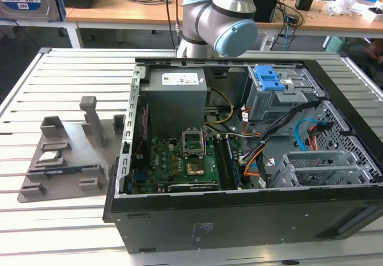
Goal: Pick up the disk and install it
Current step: 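Pick up the disk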
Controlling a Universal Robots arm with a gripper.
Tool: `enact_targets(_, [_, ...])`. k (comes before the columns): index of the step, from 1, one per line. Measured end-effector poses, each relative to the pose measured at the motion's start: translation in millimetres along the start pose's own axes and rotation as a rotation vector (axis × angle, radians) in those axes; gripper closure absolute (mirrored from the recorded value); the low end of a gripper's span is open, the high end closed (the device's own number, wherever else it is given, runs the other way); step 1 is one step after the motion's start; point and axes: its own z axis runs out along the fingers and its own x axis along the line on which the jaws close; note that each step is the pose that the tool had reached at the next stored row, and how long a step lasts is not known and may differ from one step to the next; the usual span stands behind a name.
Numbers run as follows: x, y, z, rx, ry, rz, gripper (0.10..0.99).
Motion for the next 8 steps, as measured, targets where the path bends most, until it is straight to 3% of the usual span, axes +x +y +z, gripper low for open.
enact_targets(3, [0.3, -4.0, -0.2, 0.000, 0.0001, 0.000, 0.718])
enact_targets(6, [0.9, -13.5, -0.8, 0.000, 0.0003, 0.000, 0.718])
enact_targets(8, [1.7, -26.4, -1.7, 0.000, 0.0003, 0.000, 0.718])
